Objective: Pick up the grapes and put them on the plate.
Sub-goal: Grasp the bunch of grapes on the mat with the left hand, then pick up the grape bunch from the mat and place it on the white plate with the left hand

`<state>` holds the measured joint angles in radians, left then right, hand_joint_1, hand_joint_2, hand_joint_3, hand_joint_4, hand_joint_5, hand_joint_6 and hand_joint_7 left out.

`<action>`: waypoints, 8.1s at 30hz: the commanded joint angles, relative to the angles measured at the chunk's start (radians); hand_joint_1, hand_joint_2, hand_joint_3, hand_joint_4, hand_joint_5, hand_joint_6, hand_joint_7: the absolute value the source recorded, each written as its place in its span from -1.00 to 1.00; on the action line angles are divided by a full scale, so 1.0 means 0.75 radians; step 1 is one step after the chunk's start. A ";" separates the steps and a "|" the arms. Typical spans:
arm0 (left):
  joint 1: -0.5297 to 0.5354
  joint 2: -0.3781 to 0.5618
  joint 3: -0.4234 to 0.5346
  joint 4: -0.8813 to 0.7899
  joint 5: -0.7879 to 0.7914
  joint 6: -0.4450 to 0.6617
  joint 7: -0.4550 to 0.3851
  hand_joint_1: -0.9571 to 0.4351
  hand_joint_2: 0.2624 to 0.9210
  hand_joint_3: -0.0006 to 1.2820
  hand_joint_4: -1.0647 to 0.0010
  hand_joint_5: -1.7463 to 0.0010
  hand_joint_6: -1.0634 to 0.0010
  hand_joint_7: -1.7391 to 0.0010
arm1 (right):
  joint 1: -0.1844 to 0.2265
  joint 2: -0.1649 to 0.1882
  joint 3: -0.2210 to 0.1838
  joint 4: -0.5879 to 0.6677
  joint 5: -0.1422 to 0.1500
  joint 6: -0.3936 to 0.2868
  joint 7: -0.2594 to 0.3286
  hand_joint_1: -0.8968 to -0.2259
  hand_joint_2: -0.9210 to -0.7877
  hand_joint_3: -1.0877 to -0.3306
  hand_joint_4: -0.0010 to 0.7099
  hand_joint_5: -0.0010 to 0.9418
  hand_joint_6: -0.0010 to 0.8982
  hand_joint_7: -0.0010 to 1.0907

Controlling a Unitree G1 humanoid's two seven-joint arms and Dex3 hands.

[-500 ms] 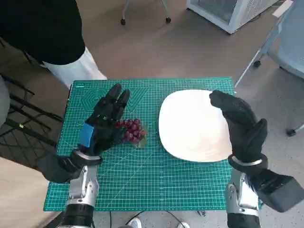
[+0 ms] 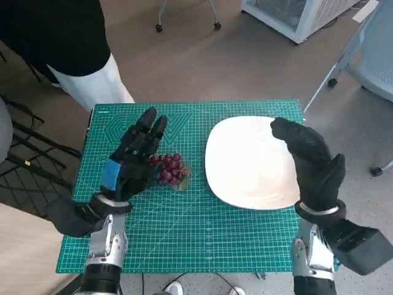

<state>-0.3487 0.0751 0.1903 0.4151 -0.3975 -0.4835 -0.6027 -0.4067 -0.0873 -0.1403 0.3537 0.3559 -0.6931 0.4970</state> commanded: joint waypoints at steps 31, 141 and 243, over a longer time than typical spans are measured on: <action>0.071 0.006 -0.016 -0.110 0.002 0.006 0.014 -0.45 1.00 -0.47 0.67 1.00 0.39 1.00 | 0.037 0.002 0.007 0.023 -0.004 -0.024 0.011 -0.33 -1.00 -0.02 -0.18 -1.00 -0.74 -0.52; -0.678 0.226 -0.848 0.760 1.377 1.009 0.374 0.17 0.39 -1.00 1.00 1.00 0.63 0.99 | 0.012 -0.003 -0.006 0.029 0.012 0.007 0.024 -0.24 -1.00 -0.05 -0.19 -1.00 -0.81 -0.42; -0.261 0.558 -0.637 -0.729 1.473 1.073 0.458 0.38 1.00 -0.77 -0.19 -0.49 0.01 -0.37 | -0.066 -0.004 -0.023 0.091 0.022 -0.002 0.053 -0.25 -1.00 -0.08 -0.20 -1.00 -0.90 -0.29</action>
<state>-0.5573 0.4770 -0.3073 -0.0675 0.6867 0.3170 -0.2536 -0.4609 -0.0959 -0.1554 0.4082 0.3604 -0.7022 0.5341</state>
